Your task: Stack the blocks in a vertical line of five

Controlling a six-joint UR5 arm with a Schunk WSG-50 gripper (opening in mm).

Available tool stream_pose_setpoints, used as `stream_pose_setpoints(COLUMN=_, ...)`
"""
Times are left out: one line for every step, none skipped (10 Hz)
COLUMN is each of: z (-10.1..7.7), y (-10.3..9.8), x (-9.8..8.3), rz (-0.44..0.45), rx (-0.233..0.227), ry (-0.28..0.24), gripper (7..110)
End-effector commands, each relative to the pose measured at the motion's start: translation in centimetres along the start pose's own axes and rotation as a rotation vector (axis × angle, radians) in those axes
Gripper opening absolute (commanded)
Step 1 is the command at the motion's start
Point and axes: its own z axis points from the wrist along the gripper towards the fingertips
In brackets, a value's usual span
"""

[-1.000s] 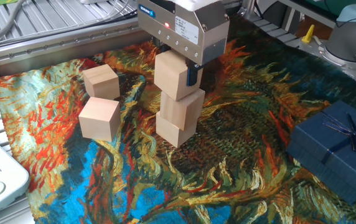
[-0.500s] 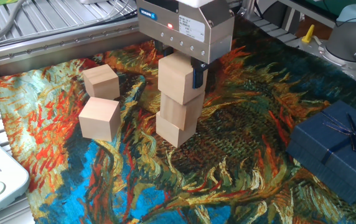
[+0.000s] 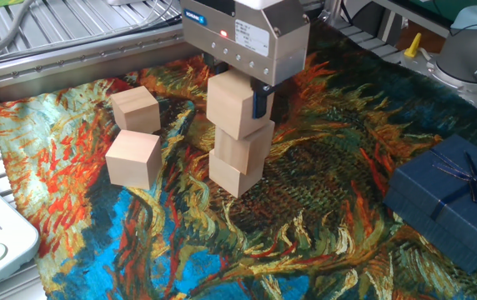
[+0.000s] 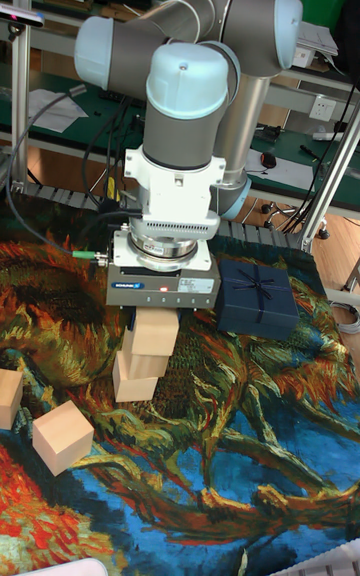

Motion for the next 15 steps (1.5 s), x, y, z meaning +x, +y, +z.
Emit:
stream_pose_setpoints(z=-0.3, y=-0.3, x=-0.3, rz=0.05, rx=0.005, ry=-0.005, gripper=7)
stream_pose_setpoints(z=-0.5, y=-0.3, x=-0.5, rz=-0.013, rx=-0.001, ry=-0.009, gripper=7)
stream_pose_setpoints(z=-0.7, y=1.3, x=-0.6, rz=-0.076, rx=-0.071, ry=-0.011, gripper=7)
stream_pose_setpoints(z=-0.6, y=0.2, x=-0.2, rz=-0.109, rx=-0.03, ry=0.008, gripper=88)
stream_pose_setpoints(z=-0.6, y=0.3, x=-0.2, rz=-0.114, rx=-0.036, ry=0.007, gripper=88)
stream_pose_setpoints(z=-0.7, y=0.4, x=-0.1, rz=-0.114, rx=-0.038, ry=0.006, gripper=88)
stream_pose_setpoints(z=-0.6, y=0.6, x=-0.1, rz=-0.119, rx=-0.05, ry=0.006, gripper=88)
stream_pose_setpoints(z=-0.6, y=0.5, x=-0.3, rz=-0.098, rx=-0.043, ry=0.003, gripper=88)
stream_pose_setpoints(z=-0.7, y=0.0, x=-0.4, rz=-0.024, rx=-0.02, ry=0.0, gripper=66)
stream_pose_setpoints(z=-0.7, y=-0.4, x=0.1, rz=0.026, rx=0.002, ry=0.02, gripper=66)
stream_pose_setpoints(z=-0.7, y=0.6, x=0.2, rz=0.03, rx=-0.039, ry=0.025, gripper=7)
stream_pose_setpoints(z=-0.7, y=0.2, x=0.2, rz=0.003, rx=-0.027, ry=0.024, gripper=7)
stream_pose_setpoints(z=-0.8, y=0.9, x=-0.7, rz=-0.098, rx=-0.06, ry=-0.014, gripper=7)
stream_pose_setpoints(z=-0.7, y=0.5, x=-0.4, rz=-0.142, rx=-0.044, ry=-0.003, gripper=7)
stream_pose_setpoints(z=-0.7, y=0.3, x=0.0, rz=-0.148, rx=-0.037, ry=0.012, gripper=88)
